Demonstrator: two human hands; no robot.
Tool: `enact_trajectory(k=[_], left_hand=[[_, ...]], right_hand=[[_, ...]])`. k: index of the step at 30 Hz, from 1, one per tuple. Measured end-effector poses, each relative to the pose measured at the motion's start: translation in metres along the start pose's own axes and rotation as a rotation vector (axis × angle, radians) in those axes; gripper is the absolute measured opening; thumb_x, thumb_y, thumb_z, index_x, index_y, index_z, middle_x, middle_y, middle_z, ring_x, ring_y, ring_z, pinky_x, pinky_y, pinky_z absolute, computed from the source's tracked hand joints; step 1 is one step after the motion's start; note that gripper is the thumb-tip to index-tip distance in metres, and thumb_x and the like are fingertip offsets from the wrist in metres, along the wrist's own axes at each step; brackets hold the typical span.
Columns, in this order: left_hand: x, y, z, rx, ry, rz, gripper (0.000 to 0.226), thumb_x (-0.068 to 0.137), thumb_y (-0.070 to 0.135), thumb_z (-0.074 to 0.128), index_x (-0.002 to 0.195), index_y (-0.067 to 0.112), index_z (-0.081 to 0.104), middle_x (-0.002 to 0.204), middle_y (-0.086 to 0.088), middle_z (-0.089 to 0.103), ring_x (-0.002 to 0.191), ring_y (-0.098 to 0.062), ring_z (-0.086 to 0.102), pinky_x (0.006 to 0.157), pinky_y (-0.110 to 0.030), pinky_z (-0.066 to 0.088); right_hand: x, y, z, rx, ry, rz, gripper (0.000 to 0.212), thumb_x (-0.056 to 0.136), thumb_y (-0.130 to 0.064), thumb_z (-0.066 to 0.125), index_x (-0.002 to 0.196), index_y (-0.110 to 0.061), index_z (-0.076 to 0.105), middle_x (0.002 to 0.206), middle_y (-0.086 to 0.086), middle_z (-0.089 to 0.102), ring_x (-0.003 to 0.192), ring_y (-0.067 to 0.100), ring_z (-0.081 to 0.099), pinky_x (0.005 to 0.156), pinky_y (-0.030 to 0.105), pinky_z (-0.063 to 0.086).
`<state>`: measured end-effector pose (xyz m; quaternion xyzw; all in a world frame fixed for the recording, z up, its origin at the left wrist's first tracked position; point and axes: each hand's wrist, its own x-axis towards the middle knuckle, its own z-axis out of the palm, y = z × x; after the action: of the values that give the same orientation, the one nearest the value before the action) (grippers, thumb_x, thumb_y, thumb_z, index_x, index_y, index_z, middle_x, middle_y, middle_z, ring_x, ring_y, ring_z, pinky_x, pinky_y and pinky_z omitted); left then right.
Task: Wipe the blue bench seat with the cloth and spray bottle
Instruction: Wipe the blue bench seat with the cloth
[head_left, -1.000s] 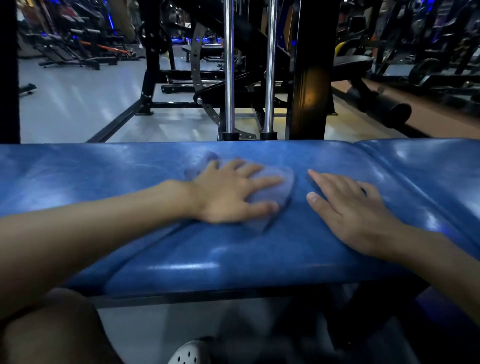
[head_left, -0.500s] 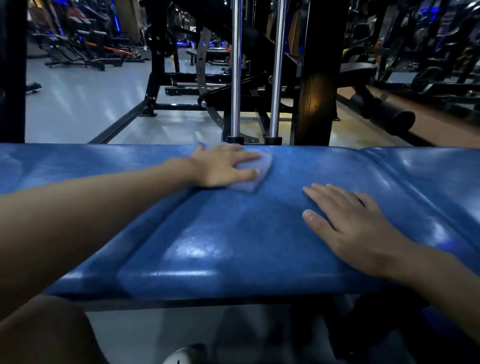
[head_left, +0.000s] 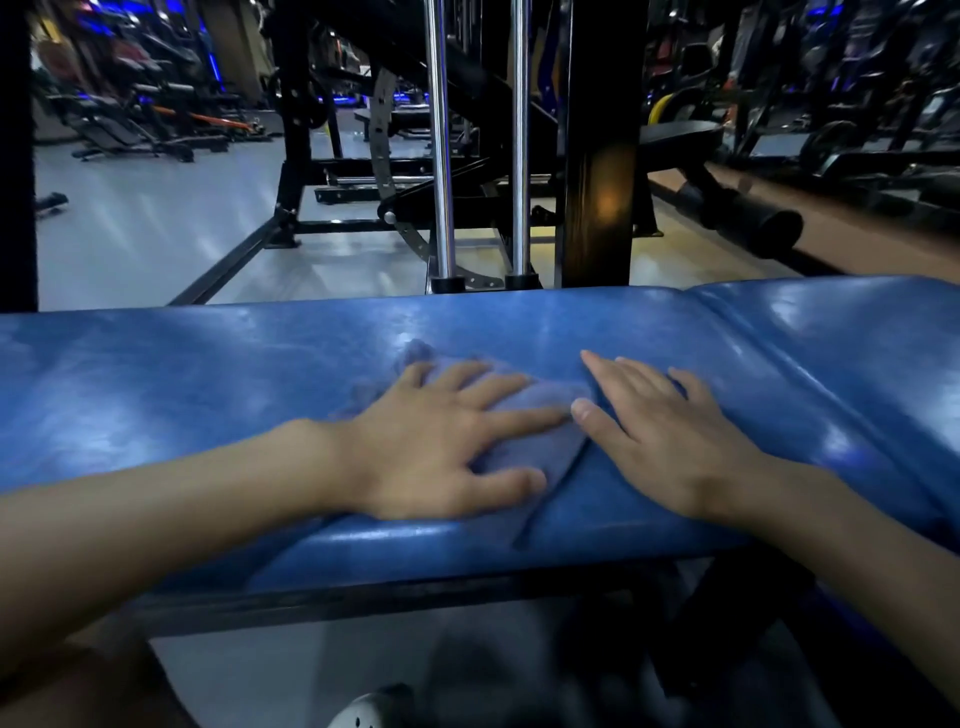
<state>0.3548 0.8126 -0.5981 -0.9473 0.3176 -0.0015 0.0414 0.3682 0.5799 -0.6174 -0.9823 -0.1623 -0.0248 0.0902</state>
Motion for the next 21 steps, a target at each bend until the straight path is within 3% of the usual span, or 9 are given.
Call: enact_trajectory(k=[3, 7, 10, 13, 15, 19, 21], left_hand=[[-0.012, 0.008, -0.002, -0.008, 0.004, 0.059, 0.073, 0.083, 0.077, 0.019, 0.15, 0.053, 0.0, 0.163, 0.012, 0.009, 0.149, -0.018, 0.004, 0.116, -0.054, 0.012], [0.023, -0.03, 0.0, -0.048, -0.004, -0.028, 0.073, 0.077, 0.083, 0.013, 0.146, 0.059, 0.006, 0.161, 0.013, 0.017, 0.148, -0.014, 0.013, 0.113, -0.057, 0.016], [0.059, -0.087, 0.005, -0.083, -0.007, -0.234, 0.074, 0.076, 0.086, 0.015, 0.146, 0.06, 0.015, 0.161, 0.012, 0.021, 0.148, -0.016, 0.019, 0.113, -0.06, 0.015], [0.081, -0.143, 0.004, -0.138, -0.021, -0.519, 0.078, 0.072, 0.089, 0.015, 0.144, 0.06, 0.021, 0.159, 0.008, 0.027, 0.144, -0.027, 0.029, 0.111, -0.063, 0.017], [0.087, -0.156, 0.007, -0.13, -0.027, -0.614, 0.074, 0.075, 0.088, 0.014, 0.143, 0.06, 0.021, 0.158, 0.005, 0.029, 0.141, -0.033, 0.032, 0.108, -0.064, 0.019], [0.081, -0.133, 0.01, -0.037, -0.046, -0.548, 0.062, 0.088, 0.078, 0.015, 0.146, 0.058, 0.016, 0.16, 0.006, 0.026, 0.143, -0.03, 0.027, 0.107, -0.065, 0.018], [0.067, -0.109, 0.008, -0.054, -0.039, -0.483, 0.059, 0.091, 0.075, 0.019, 0.147, 0.058, 0.015, 0.161, 0.008, 0.022, 0.146, -0.025, 0.02, 0.11, -0.063, 0.015]], right_hand=[[-0.004, 0.001, -0.005, 0.027, -0.015, -0.006, 0.08, 0.085, -0.067, 0.0, 0.154, -0.027, 0.003, 0.161, -0.011, 0.017, 0.148, 0.005, 0.004, 0.12, 0.044, 0.001], [-0.007, -0.004, -0.007, -0.032, -0.006, -0.053, 0.096, 0.072, -0.078, -0.012, 0.154, -0.03, 0.007, 0.161, -0.015, 0.013, 0.147, 0.003, -0.001, 0.12, 0.044, -0.001], [-0.006, -0.008, -0.001, -0.083, -0.031, -0.061, 0.108, 0.061, -0.083, -0.025, 0.153, -0.035, 0.006, 0.162, -0.016, 0.005, 0.147, 0.003, -0.005, 0.12, 0.041, -0.002], [-0.006, -0.007, 0.002, -0.092, -0.042, -0.058, 0.1, 0.066, -0.08, -0.02, 0.153, -0.037, 0.004, 0.162, -0.016, 0.0, 0.146, 0.002, -0.009, 0.119, 0.04, -0.004], [-0.005, -0.006, 0.003, -0.099, -0.033, -0.064, 0.096, 0.069, -0.078, -0.018, 0.153, -0.037, 0.001, 0.162, -0.015, -0.001, 0.147, 0.003, -0.009, 0.119, 0.041, -0.003], [-0.003, -0.007, 0.004, -0.121, -0.037, -0.069, 0.103, 0.064, -0.082, -0.024, 0.153, -0.035, -0.001, 0.162, -0.014, 0.0, 0.147, 0.006, -0.007, 0.119, 0.044, 0.0], [-0.002, -0.008, 0.002, -0.105, -0.027, -0.061, 0.101, 0.067, -0.081, -0.016, 0.154, -0.032, 0.001, 0.162, -0.013, 0.003, 0.148, 0.007, -0.004, 0.119, 0.044, 0.001]])
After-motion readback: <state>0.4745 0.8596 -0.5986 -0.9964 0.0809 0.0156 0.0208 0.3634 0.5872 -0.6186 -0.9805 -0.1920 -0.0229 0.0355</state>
